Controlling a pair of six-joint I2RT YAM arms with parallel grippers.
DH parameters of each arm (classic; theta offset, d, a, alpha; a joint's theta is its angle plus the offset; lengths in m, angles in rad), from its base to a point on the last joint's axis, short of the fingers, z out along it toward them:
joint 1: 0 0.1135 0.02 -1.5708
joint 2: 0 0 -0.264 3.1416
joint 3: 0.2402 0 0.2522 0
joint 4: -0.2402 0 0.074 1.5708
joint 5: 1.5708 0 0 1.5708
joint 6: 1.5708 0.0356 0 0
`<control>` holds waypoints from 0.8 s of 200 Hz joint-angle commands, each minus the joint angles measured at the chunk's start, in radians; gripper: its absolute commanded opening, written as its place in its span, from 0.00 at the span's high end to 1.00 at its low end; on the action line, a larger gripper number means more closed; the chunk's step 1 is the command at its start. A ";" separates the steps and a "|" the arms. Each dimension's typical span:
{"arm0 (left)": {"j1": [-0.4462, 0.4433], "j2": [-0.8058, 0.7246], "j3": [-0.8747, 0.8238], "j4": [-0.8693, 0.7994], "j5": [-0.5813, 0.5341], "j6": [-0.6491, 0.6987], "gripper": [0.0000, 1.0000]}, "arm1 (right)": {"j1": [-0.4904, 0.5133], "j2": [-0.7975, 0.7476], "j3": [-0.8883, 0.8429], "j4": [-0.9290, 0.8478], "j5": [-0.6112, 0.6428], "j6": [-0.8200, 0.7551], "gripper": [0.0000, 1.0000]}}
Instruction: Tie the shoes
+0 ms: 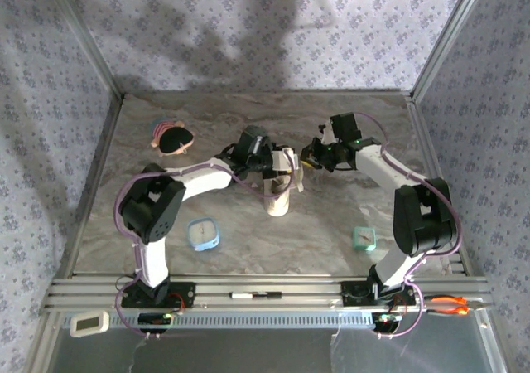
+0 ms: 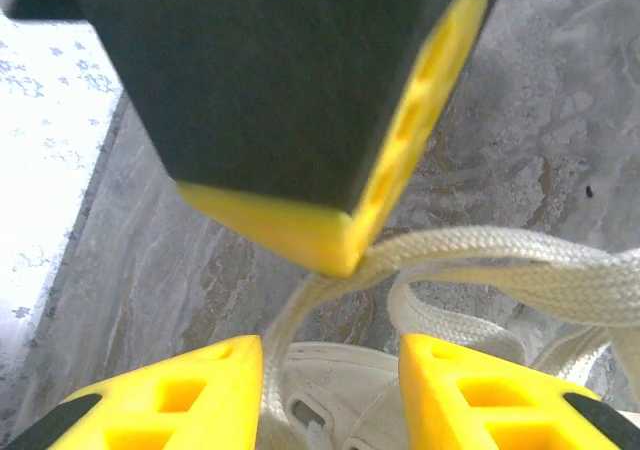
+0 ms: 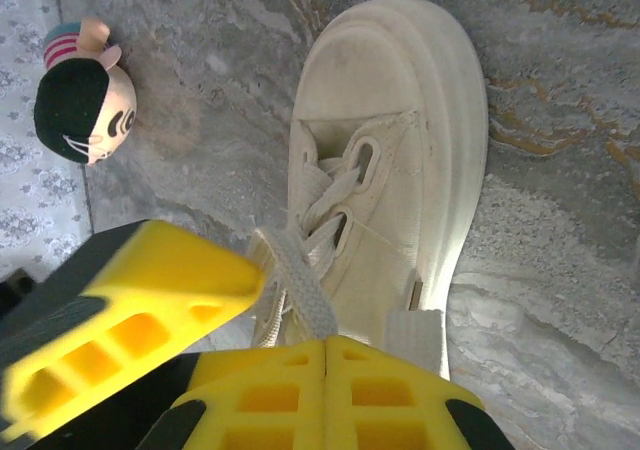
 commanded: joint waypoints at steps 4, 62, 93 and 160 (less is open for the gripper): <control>0.006 -0.082 -0.037 -0.018 0.014 -0.033 0.59 | 0.017 -0.028 -0.013 -0.006 -0.014 -0.022 1.00; -0.004 -0.274 -0.148 -0.103 -0.161 -0.411 0.58 | 0.046 -0.057 -0.029 -0.006 -0.005 0.003 1.00; -0.106 -0.353 -0.351 0.051 -0.238 -0.399 0.55 | 0.068 -0.040 -0.037 0.012 0.004 0.015 1.00; -0.145 -0.243 -0.271 -0.078 -0.215 -0.330 0.54 | 0.085 0.019 -0.025 0.028 0.003 0.039 1.00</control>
